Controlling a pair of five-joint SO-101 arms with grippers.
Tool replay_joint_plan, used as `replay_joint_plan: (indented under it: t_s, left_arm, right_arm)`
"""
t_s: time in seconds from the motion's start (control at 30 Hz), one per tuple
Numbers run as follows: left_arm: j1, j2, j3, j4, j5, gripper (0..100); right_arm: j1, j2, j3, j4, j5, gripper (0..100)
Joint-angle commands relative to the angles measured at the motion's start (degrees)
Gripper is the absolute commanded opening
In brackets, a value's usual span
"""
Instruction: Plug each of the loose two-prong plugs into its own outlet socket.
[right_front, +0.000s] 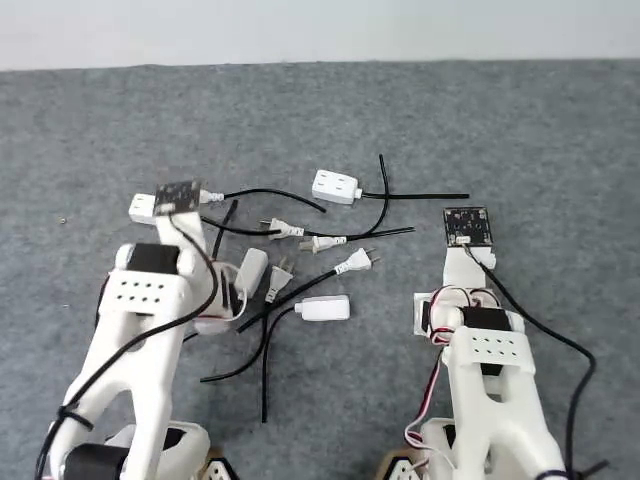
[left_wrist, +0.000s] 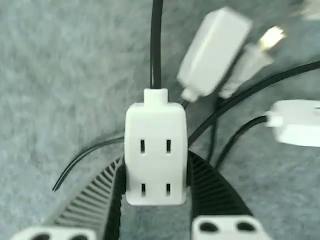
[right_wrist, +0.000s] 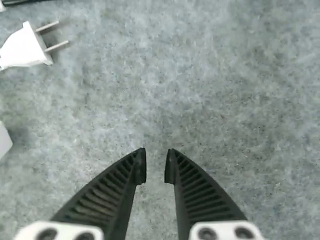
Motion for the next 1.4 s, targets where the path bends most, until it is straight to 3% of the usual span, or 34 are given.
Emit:
replay_joint_plan:
  t_s: [0.0, 0.23, 0.33, 0.67, 0.9, 1.13, 1.23, 1.37]
  left_arm:
    - [-4.13, -2.20, 3.65, -5.10, -3.16, 1]
    - [-5.19, -1.85, 18.42, -21.36, -6.68, 1]
    - [-5.54, -2.29, 19.30, -24.09, -6.86, 2]
    - [-6.15, -2.29, 19.21, -19.43, -8.53, 25]
    - [-6.24, -2.29, 12.62, -11.96, -13.54, 26]
    - [-6.24, -2.29, 10.86, -11.60, -15.47, 26]
    - [-6.24, -2.29, 10.86, -11.96, -17.67, 26]
    - [-6.51, -2.29, 11.21, -12.04, -21.45, 26]
  right_arm:
    - [0.04, 0.22, -2.73, -0.75, -0.26, 8.3]
    - [0.04, 0.22, -2.73, -0.75, -0.18, 8.3]
    - [0.04, 0.22, -2.64, -0.75, -0.18, 8.4]
    - [-0.04, 0.22, -2.64, -0.92, -0.18, 8.4]
    - [-0.04, 0.22, -2.64, -1.10, -0.18, 8.4]
    - [-0.13, 0.22, -3.16, -1.36, -1.41, 8.4]
    - [-2.95, 0.31, -4.84, -1.63, -9.58, 8.4]
    - [-10.59, 0.40, -6.15, -2.07, -7.56, 8.4]
